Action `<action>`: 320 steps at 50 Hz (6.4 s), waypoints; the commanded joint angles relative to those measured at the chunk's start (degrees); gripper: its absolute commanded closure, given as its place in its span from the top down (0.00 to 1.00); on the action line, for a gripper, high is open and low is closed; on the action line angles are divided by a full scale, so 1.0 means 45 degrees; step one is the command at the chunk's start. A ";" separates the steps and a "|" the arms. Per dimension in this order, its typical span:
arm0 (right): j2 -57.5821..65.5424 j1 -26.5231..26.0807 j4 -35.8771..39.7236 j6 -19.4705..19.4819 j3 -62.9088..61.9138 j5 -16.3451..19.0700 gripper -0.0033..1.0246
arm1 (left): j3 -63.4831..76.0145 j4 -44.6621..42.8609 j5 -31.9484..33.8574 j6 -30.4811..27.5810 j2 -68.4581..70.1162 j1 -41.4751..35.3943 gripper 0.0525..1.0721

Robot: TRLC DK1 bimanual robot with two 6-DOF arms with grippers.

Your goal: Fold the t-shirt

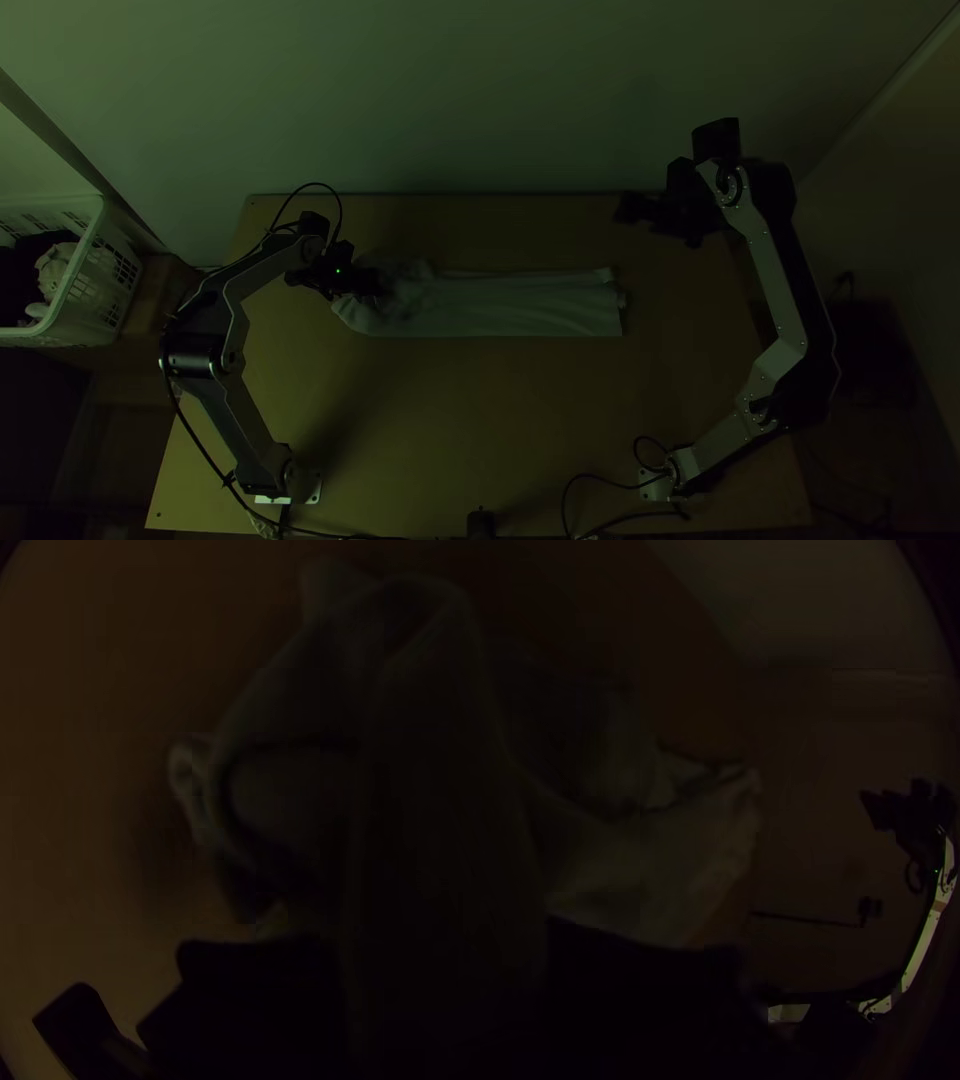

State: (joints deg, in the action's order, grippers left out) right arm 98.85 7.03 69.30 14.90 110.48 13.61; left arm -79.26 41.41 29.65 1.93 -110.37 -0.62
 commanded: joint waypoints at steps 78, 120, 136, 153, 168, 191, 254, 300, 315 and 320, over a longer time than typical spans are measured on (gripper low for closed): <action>-0.2513 -0.2147 -0.1239 -0.1298 -0.3359 0.0219 0.97 | -0.7581 0.8181 -0.6178 0.0176 0.0932 -0.2908 0.03; -0.3548 -0.2968 -0.2099 -0.1513 -0.5566 0.0433 0.97 | -1.1448 0.8435 -0.4870 0.2226 -0.2251 -0.7791 0.96; -0.3470 -0.2968 -0.2528 -0.1591 -0.5644 0.0414 0.97 | -1.1351 0.8591 -0.4069 0.1836 -0.1665 -0.6014 0.96; -0.4408 -0.3144 -0.4560 -0.2021 -0.5761 0.0199 0.97 | -1.0413 0.6677 -0.4147 0.1250 0.0620 -0.3592 0.96; -0.6400 -0.3319 -0.7938 -0.2919 -0.6093 0.0023 0.96 | -0.9515 0.5037 -0.4167 0.0605 0.3100 -0.1073 0.96; -0.9525 -0.4335 -1.1864 -0.3623 -0.8867 -0.0074 0.96 | -0.2933 -0.0081 -0.4616 -0.0098 0.9370 0.1799 0.96; -1.9759 -0.4257 -1.8407 -0.2763 -2.0722 -0.0016 0.96 | 1.4880 -1.3128 -0.5163 -0.0488 2.1499 0.4787 0.96; -2.2005 -0.5546 -1.5536 -0.2373 -2.4472 -0.1793 0.96 | 1.7614 -0.9338 -0.5378 0.0234 2.4526 0.2092 0.96; -2.2005 -0.5546 -1.5536 -0.2373 -2.4472 -0.1793 0.96 | 1.7595 -0.9338 -0.5378 0.0234 2.4526 0.2092 0.96; -2.2005 -0.5546 -1.5536 -0.2373 -2.4472 -0.1793 0.96 | 1.7595 -0.9338 -0.5378 0.0234 2.4526 0.2092 0.96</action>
State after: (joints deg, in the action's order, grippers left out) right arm -0.01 -18.02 -1.56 3.64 1.17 5.78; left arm -2.68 -2.00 5.72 1.96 -0.21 9.04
